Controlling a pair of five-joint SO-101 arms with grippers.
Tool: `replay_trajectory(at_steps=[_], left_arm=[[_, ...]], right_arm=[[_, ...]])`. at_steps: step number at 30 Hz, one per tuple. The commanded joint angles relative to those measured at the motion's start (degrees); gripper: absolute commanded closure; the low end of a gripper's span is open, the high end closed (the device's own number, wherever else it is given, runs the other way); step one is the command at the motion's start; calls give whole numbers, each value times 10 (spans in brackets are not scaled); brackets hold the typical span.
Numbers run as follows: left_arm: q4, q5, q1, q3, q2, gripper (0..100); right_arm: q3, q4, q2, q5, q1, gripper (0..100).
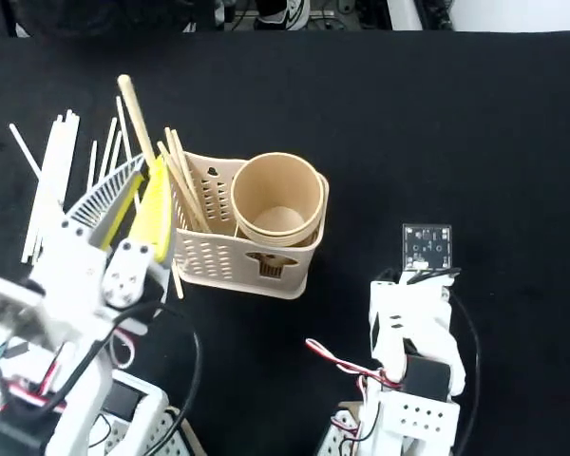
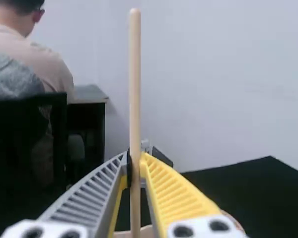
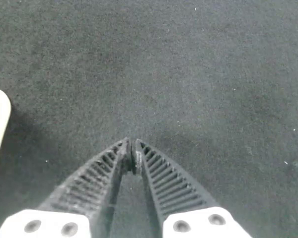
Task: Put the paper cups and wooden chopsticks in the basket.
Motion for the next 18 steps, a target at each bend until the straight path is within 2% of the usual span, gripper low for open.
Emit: replay_trajectory(at_steps=[1, 10, 14, 18], left_arm=[[-10, 7, 5, 33, 4, 971], [-15, 7, 5, 58, 4, 970], [-97, 6, 1, 28, 9, 971], [-187, 7, -37, 27, 27, 971]], right_arm=[[-2, 3, -39, -4, -4, 984], [-2, 3, -39, -4, -4, 984], [-2, 3, -39, -4, -4, 984], [-2, 3, -39, -4, -4, 984]])
